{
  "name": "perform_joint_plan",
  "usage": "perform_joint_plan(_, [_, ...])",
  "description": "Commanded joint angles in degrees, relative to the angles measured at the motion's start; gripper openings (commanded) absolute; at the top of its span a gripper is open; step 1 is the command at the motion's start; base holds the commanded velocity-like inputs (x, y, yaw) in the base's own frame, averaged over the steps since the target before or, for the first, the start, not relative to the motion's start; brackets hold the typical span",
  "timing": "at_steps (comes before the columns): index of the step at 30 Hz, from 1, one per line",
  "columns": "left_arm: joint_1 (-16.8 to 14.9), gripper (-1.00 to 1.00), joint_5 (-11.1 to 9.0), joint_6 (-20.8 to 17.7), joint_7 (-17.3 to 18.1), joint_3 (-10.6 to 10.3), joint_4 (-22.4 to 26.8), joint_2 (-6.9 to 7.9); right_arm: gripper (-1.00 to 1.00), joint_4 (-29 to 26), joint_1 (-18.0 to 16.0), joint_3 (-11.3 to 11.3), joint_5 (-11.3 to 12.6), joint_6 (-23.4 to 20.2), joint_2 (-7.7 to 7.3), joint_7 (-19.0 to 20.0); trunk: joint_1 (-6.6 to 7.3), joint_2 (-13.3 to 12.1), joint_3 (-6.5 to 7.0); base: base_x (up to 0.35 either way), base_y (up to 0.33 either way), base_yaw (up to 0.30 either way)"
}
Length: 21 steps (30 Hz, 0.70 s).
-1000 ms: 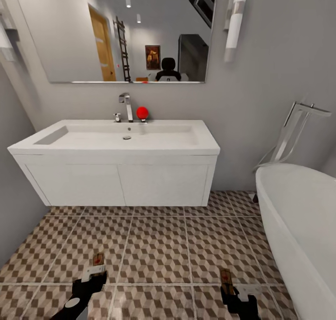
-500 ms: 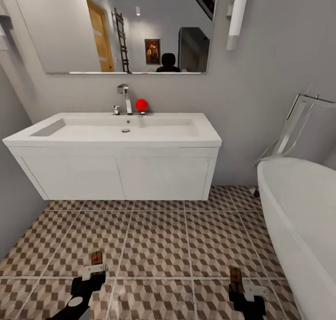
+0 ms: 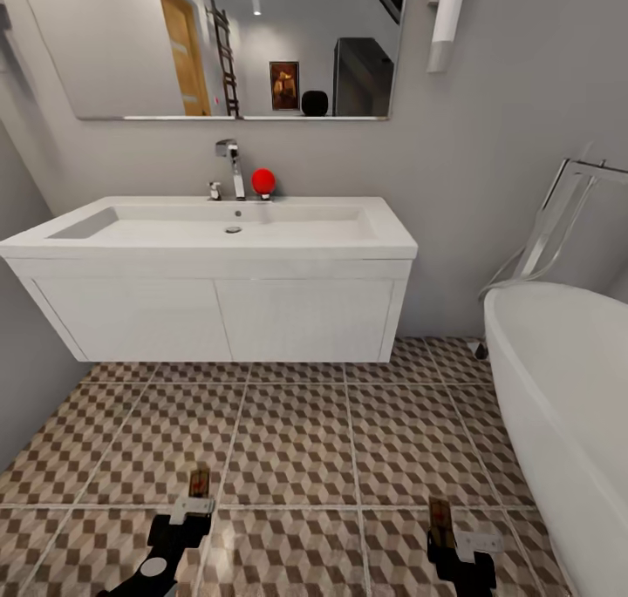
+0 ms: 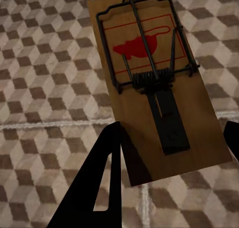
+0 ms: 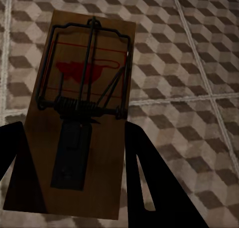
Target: Take the four mousetraps from the cabinet in the bathroom and place them on the bathroom floor. Make sure all four end up on the same floor surface, and ensure that at least two of them are either under or directly next to the same bathroom sink.
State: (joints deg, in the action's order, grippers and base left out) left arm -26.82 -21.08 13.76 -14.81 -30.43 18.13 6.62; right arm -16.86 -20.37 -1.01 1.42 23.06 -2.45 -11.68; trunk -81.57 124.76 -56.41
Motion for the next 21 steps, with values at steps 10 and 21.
perform_joint_plan(10, [-0.04, -1.0, -0.36, 0.04, -0.31, -0.55, 0.06, -0.11, -1.0, 0.02, -0.02, -0.13, 0.34, 0.23, -0.01, 0.08, -2.19, 4.04, -2.63, 0.0, 0.0, 0.0])
perform_joint_plan(21, [-0.02, -1.0, -0.37, 0.04, -0.31, -0.54, 0.08, -0.12, -1.0, 0.03, -0.02, -0.13, 0.34, 0.2, -0.01, 0.08, -4.61, 8.46, -5.52, 0.0, 0.0, 0.0])
